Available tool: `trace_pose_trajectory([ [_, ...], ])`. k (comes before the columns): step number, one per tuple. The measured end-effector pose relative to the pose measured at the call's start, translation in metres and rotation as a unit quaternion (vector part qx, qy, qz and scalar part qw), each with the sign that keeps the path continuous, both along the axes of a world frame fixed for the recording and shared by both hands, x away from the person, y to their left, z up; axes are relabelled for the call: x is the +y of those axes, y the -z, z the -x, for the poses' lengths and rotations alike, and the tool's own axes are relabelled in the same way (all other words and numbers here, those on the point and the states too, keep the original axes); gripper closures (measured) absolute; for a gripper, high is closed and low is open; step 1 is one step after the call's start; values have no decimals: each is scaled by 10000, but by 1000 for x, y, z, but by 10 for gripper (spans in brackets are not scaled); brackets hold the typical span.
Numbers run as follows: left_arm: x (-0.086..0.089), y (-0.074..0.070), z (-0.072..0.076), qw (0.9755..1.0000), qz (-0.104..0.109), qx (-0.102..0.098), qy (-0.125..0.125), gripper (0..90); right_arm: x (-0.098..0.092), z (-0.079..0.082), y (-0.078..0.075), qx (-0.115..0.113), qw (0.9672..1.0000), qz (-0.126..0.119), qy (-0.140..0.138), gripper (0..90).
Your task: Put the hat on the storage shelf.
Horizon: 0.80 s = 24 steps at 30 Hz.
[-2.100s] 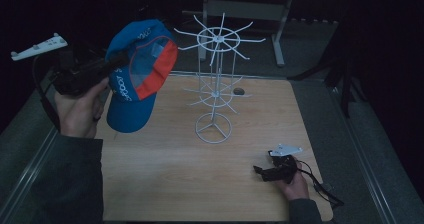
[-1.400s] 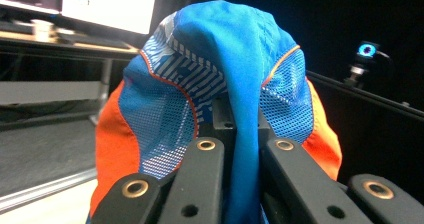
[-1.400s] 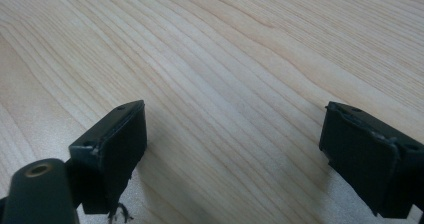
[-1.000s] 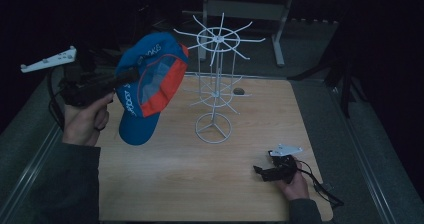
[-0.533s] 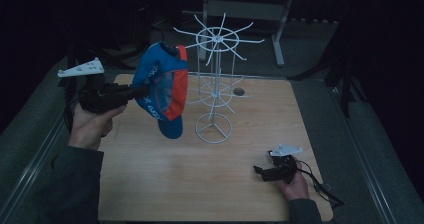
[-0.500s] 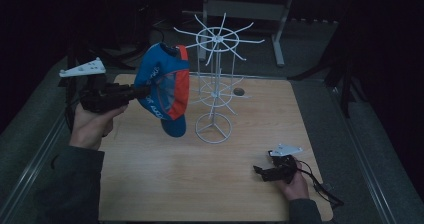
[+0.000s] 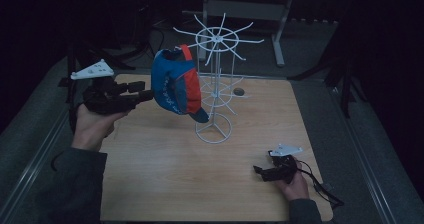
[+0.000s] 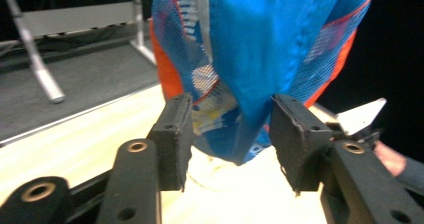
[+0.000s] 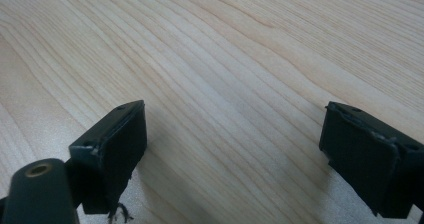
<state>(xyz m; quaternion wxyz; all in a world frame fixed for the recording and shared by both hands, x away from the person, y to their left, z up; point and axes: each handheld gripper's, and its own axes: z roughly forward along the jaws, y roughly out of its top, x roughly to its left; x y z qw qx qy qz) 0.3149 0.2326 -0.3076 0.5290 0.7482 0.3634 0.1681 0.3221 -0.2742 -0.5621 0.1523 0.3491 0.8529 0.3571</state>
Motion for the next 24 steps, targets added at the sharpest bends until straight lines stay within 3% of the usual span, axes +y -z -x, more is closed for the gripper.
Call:
trace_pose_trajectory([
  [11,3,4,9,9993,-253,-69,-274,440,0,0,0,1,10000,-1,-1,115],
  [24,3,36,16,9968,-484,29,-628,428,0,0,0,-8,10000,-5,0,115],
])
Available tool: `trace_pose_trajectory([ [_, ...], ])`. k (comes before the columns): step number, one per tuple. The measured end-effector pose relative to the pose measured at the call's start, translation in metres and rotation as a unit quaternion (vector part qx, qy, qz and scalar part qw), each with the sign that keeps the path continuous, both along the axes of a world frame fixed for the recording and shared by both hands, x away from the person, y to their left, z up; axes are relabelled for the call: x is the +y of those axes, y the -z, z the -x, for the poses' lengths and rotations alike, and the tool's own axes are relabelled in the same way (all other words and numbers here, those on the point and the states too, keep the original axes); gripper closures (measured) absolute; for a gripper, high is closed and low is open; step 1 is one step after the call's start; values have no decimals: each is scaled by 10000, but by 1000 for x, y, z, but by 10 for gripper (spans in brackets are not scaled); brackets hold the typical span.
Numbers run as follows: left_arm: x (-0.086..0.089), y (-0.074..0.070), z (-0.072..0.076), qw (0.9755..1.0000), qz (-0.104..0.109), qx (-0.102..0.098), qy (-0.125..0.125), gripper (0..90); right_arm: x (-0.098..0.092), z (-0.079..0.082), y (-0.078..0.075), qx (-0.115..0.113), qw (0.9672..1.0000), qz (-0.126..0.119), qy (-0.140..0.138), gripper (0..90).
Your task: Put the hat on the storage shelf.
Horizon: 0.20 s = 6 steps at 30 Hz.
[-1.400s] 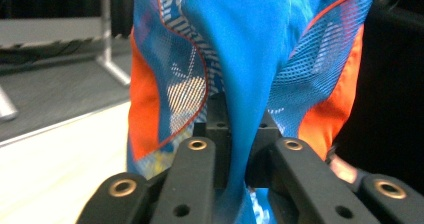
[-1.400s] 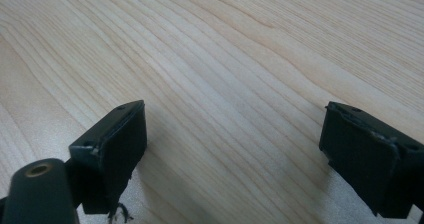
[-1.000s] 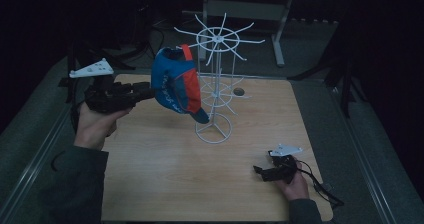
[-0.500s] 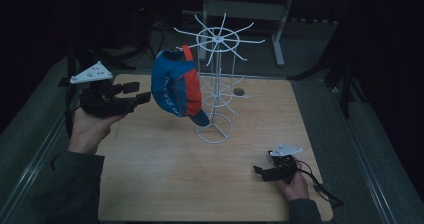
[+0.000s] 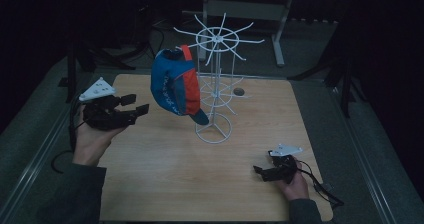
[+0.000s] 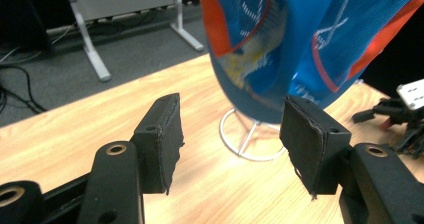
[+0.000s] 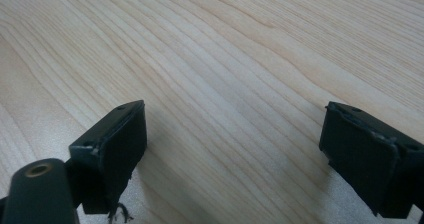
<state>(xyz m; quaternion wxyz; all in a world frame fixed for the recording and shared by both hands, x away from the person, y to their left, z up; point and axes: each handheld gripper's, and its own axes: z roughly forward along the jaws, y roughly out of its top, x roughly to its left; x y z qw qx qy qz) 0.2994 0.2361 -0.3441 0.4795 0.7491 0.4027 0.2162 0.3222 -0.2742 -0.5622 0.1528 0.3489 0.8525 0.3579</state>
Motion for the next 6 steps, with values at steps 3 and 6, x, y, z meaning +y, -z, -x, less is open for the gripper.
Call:
trace_pose_trajectory([
  [3,0,12,0,9999,-23,70,-80,428,0,0,0,3,10000,-1,0,115],
  [6,0,24,1,9997,-68,114,-181,428,0,0,0,13,10000,-3,5,115],
])
